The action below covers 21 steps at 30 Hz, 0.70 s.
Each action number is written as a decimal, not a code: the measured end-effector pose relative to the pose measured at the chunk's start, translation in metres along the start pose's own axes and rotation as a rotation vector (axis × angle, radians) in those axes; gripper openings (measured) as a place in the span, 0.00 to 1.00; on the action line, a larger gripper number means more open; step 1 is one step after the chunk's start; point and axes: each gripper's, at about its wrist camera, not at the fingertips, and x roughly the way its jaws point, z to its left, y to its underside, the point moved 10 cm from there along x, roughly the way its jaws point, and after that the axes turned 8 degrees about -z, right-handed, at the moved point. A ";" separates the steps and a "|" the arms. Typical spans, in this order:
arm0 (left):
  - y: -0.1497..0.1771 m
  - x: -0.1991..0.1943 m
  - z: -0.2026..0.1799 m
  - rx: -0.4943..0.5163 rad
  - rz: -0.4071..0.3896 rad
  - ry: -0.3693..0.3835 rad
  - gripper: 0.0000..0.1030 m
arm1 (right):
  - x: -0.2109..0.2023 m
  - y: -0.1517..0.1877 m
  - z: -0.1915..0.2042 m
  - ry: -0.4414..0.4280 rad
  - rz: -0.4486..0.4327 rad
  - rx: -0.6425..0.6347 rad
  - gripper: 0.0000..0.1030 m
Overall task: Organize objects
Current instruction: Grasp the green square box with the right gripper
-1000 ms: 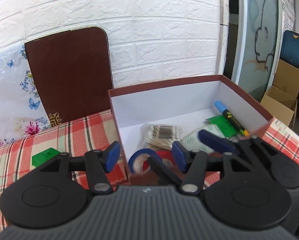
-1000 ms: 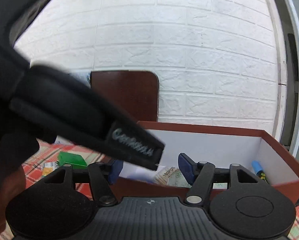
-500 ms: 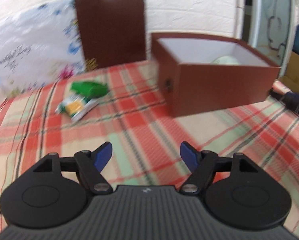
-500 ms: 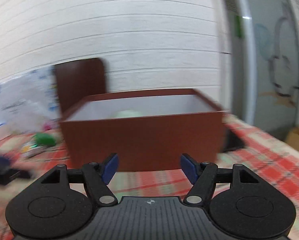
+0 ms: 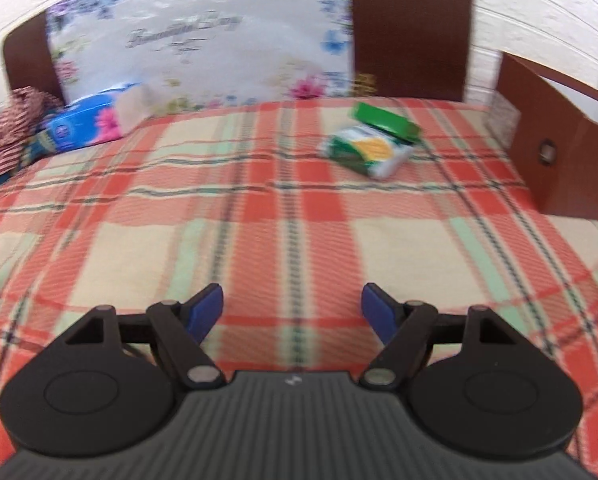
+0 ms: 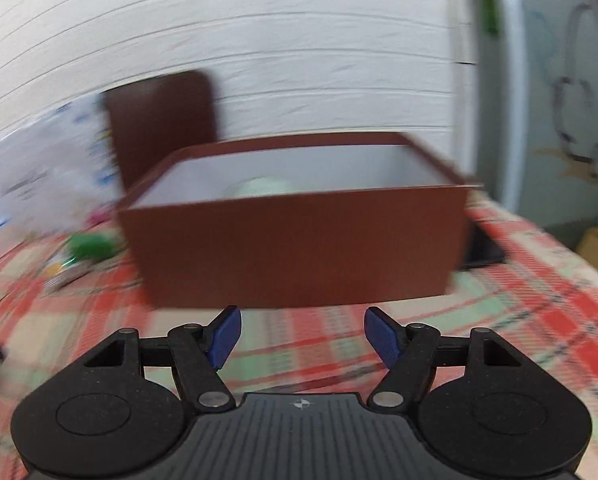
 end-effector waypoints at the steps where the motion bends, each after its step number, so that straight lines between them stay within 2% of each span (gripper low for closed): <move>1: -0.001 0.002 0.014 -0.014 -0.005 -0.032 0.76 | 0.000 0.002 0.022 -0.050 0.010 -0.030 0.68; 4: 0.000 0.013 0.057 -0.060 -0.015 -0.137 0.80 | 0.004 0.008 0.084 -0.199 0.043 -0.104 0.67; 5: 0.002 0.016 0.069 -0.086 -0.021 -0.157 0.87 | 0.006 0.010 0.103 -0.241 0.057 -0.128 0.67; 7: 0.006 0.020 0.089 -0.207 -0.035 -0.130 0.90 | 0.013 0.014 0.136 -0.306 0.078 -0.166 0.67; 8: 0.005 0.019 0.092 -0.230 -0.057 -0.127 0.90 | 0.017 0.013 0.150 -0.334 0.081 -0.182 0.67; 10: 0.006 0.019 0.089 -0.212 -0.065 -0.125 0.91 | 0.030 0.009 0.175 -0.372 0.073 -0.216 0.67; 12: 0.005 0.018 0.082 -0.188 -0.077 -0.096 0.91 | 0.047 -0.002 0.193 -0.384 0.051 -0.228 0.67; 14: 0.004 0.018 0.078 -0.180 -0.083 -0.074 0.91 | 0.072 -0.022 0.202 -0.375 0.028 -0.186 0.68; 18: 0.003 0.016 0.076 -0.214 -0.105 -0.034 0.91 | 0.131 -0.059 0.214 -0.327 -0.006 -0.115 0.81; 21: 0.001 0.019 0.077 -0.235 -0.116 -0.013 0.91 | 0.176 -0.071 0.225 -0.352 0.006 -0.095 0.88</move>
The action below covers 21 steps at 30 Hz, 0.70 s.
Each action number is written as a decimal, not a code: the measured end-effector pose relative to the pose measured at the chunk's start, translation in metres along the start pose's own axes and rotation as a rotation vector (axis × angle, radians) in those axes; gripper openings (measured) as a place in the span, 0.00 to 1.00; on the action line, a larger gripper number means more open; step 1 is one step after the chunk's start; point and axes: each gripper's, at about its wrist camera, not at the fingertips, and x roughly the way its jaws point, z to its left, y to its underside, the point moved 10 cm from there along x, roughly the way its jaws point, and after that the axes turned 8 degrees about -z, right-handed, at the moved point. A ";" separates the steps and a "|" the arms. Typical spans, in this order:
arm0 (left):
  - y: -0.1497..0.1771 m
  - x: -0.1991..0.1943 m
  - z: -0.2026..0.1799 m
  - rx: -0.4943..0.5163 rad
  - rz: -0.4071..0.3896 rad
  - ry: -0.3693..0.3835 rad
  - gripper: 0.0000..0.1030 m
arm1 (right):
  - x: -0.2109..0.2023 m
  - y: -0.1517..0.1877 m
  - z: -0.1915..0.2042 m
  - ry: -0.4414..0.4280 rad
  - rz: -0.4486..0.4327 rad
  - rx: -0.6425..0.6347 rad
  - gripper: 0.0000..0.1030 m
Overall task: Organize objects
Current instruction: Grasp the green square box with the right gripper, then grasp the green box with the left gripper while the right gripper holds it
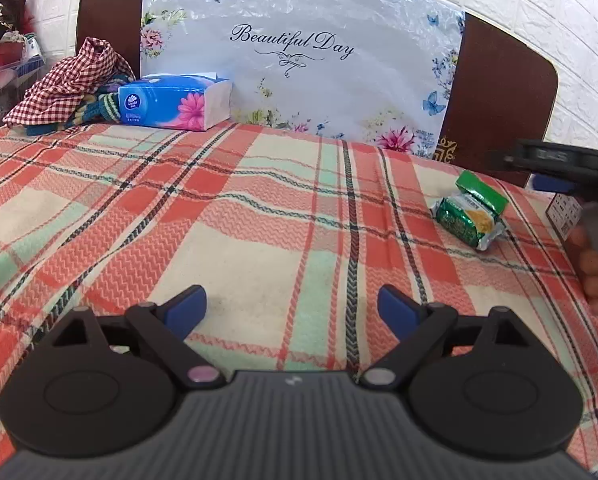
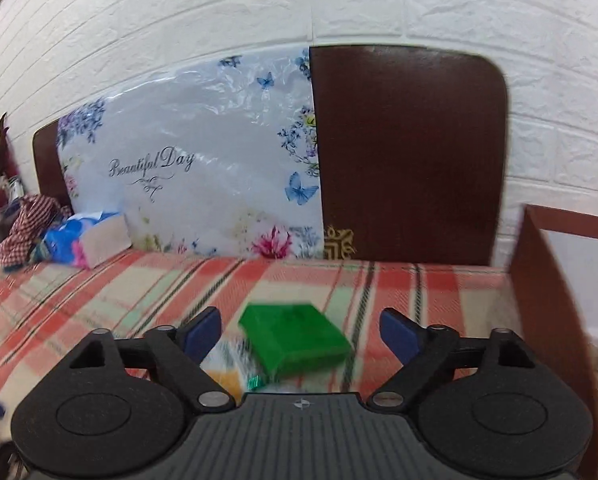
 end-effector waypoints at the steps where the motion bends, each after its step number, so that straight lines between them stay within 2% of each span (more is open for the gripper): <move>1: 0.000 0.000 0.000 -0.002 -0.002 0.002 0.91 | 0.016 0.000 -0.003 -0.011 0.016 0.008 0.89; 4: 0.000 0.001 -0.001 -0.008 -0.004 0.007 0.91 | 0.056 0.015 -0.010 -0.062 0.130 0.059 0.87; 5: 0.000 0.001 -0.001 -0.012 -0.005 0.009 0.91 | 0.067 0.027 -0.010 -0.084 0.193 0.076 0.76; 6: 0.000 0.001 0.000 -0.016 -0.005 0.011 0.91 | 0.072 0.036 -0.009 -0.093 0.218 0.067 0.74; 8: -0.001 0.002 0.000 -0.023 -0.005 0.013 0.92 | 0.066 0.041 0.000 -0.093 0.181 -0.001 0.72; 13: -0.001 0.003 0.000 -0.021 -0.005 0.014 0.92 | 0.024 0.056 0.017 -0.116 0.154 -0.057 0.71; 18: -0.001 0.003 0.000 -0.017 -0.003 0.012 0.92 | -0.050 0.078 0.018 -0.127 0.145 -0.051 0.71; 21: -0.001 0.003 -0.001 -0.008 0.000 0.006 0.92 | -0.097 0.091 0.005 -0.086 0.149 -0.032 0.71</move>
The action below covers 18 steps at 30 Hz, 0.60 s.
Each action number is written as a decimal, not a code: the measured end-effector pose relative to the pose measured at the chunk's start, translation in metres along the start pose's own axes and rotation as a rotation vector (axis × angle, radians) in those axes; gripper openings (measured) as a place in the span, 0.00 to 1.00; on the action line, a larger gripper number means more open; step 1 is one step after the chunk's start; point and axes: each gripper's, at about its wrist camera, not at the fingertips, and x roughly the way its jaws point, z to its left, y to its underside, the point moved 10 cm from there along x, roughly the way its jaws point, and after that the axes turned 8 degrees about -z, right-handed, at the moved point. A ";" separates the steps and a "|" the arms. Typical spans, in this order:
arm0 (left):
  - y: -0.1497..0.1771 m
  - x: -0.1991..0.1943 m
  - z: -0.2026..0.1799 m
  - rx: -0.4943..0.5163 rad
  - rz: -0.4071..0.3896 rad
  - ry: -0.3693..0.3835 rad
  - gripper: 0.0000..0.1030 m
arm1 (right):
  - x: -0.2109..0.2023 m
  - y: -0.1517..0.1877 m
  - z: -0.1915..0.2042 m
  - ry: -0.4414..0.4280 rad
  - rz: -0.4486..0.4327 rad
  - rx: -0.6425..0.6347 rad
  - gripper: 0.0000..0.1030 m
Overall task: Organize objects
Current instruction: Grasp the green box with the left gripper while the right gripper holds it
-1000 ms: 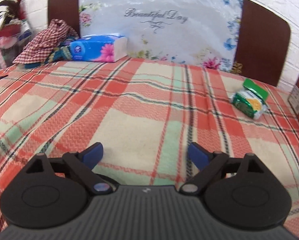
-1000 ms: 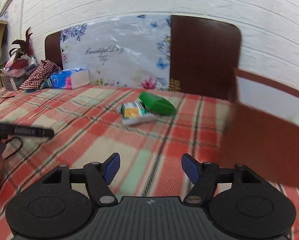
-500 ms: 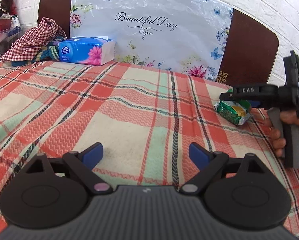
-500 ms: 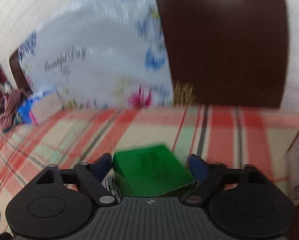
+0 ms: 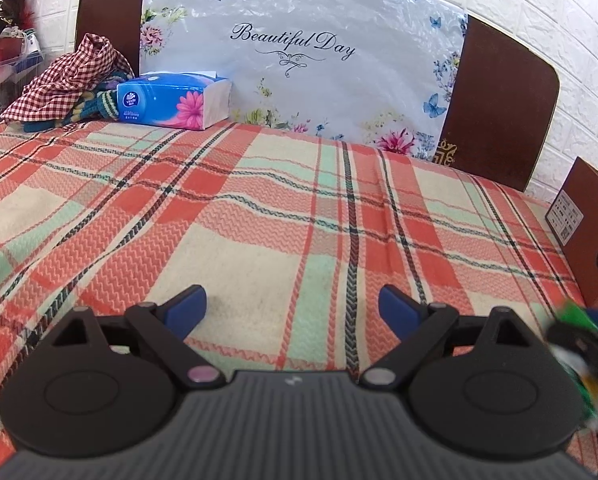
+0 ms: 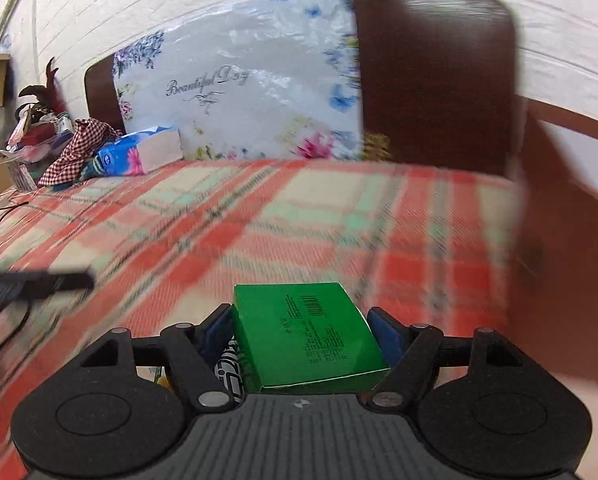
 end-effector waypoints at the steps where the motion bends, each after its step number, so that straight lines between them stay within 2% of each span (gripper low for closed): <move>1: 0.000 0.000 0.000 0.005 0.002 -0.003 0.92 | -0.015 0.007 -0.006 0.024 0.003 0.013 0.71; 4: 0.001 0.001 -0.002 0.028 0.008 -0.017 0.92 | -0.060 0.025 -0.030 0.139 -0.005 0.037 0.71; 6: 0.002 0.002 -0.005 0.054 0.018 -0.031 0.92 | -0.085 0.034 -0.047 0.223 -0.012 0.048 0.75; 7: 0.003 0.003 -0.007 0.075 0.028 -0.040 0.92 | -0.097 0.037 -0.054 0.244 -0.023 0.062 0.74; 9: 0.005 0.002 -0.016 0.129 0.060 -0.059 0.92 | -0.115 0.041 -0.062 0.248 -0.044 0.090 0.86; 10: 0.006 0.000 -0.025 0.138 0.077 -0.035 0.91 | -0.124 0.043 -0.066 0.249 -0.056 0.100 0.86; 13: 0.008 -0.021 -0.078 0.078 0.140 0.152 0.91 | -0.140 0.052 -0.074 0.268 -0.055 0.098 0.86; 18: 0.007 -0.067 -0.195 0.099 0.229 0.460 0.91 | -0.146 0.058 -0.082 0.267 -0.048 0.141 0.85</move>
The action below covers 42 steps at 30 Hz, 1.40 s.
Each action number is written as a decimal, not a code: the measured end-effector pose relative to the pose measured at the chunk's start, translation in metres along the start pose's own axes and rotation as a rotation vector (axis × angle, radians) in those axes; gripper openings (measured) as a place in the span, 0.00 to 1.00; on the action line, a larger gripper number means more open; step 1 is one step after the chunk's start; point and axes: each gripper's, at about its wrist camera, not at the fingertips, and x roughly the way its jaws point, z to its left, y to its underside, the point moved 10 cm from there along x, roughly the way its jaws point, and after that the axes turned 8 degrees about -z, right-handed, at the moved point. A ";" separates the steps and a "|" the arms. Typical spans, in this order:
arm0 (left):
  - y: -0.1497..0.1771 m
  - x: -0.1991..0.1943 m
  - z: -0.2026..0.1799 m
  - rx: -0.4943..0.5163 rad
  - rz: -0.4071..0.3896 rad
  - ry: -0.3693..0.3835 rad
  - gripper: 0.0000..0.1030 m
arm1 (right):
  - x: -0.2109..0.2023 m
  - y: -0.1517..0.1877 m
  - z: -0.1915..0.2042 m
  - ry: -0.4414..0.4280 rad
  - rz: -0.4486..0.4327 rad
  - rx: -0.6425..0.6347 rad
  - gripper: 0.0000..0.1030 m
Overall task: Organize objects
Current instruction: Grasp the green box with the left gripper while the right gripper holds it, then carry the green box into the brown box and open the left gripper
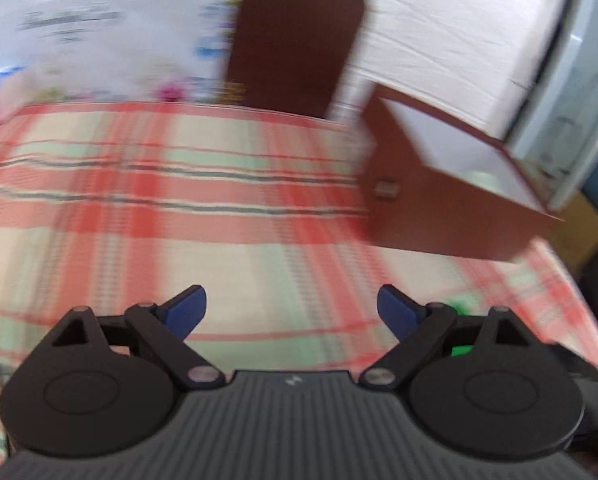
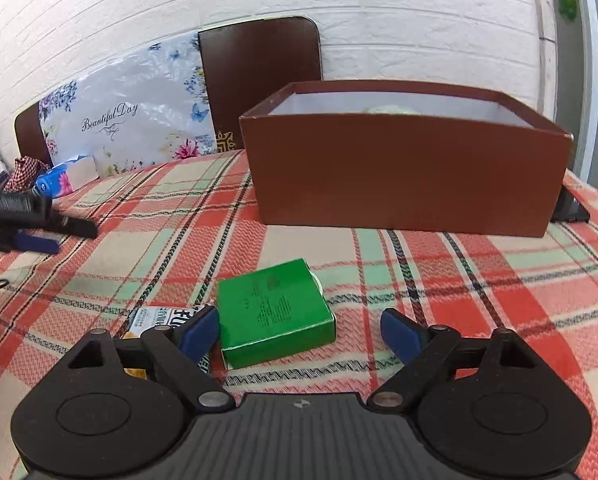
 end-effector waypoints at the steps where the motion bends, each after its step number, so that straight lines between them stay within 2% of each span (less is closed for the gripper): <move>1: 0.001 0.003 -0.022 0.034 0.020 0.032 0.91 | 0.000 0.001 0.001 0.003 -0.001 -0.011 0.85; 4: 0.007 0.015 -0.068 0.125 0.074 0.057 0.91 | 0.002 0.006 0.010 0.019 0.013 -0.091 0.83; 8: 0.023 0.036 -0.091 0.177 0.159 0.038 0.91 | 0.006 0.013 0.025 0.024 0.024 -0.199 0.80; 11: 0.033 0.050 -0.090 0.156 0.222 0.025 0.91 | 0.009 0.013 0.024 0.003 0.039 -0.182 0.81; 13: 0.041 0.057 -0.090 0.098 0.273 0.059 0.90 | 0.012 0.012 0.019 -0.005 0.048 -0.147 0.80; 14: 0.046 0.059 -0.092 0.077 0.294 0.073 0.84 | 0.014 0.011 0.017 -0.002 0.046 -0.141 0.77; 16: 0.057 0.066 -0.094 0.071 0.337 0.085 0.74 | 0.016 0.009 0.018 -0.012 0.039 -0.145 0.63; 18: 0.057 0.069 -0.097 0.064 0.322 0.112 0.71 | 0.016 0.009 0.021 -0.016 0.030 -0.166 0.58; 20: 0.051 0.067 -0.103 0.034 0.324 0.167 0.54 | 0.013 0.008 0.020 -0.022 0.014 -0.164 0.58; 24: 0.024 0.050 -0.121 0.093 0.233 0.199 0.54 | -0.005 -0.008 0.017 -0.009 -0.095 -0.144 0.58; 29: -0.027 0.043 -0.140 0.146 0.093 0.228 0.54 | -0.017 -0.053 0.013 0.033 -0.286 -0.168 0.58; 31: -0.047 0.050 -0.143 0.155 0.057 0.220 0.55 | -0.013 -0.074 0.011 0.040 -0.340 -0.173 0.58; 37: -0.088 0.084 -0.144 0.174 0.008 0.175 0.56 | 0.021 -0.118 0.000 0.057 -0.398 -0.172 0.58; 42: -0.107 0.108 -0.132 0.234 -0.023 0.046 0.60 | 0.054 -0.132 -0.022 0.124 -0.383 -0.170 0.59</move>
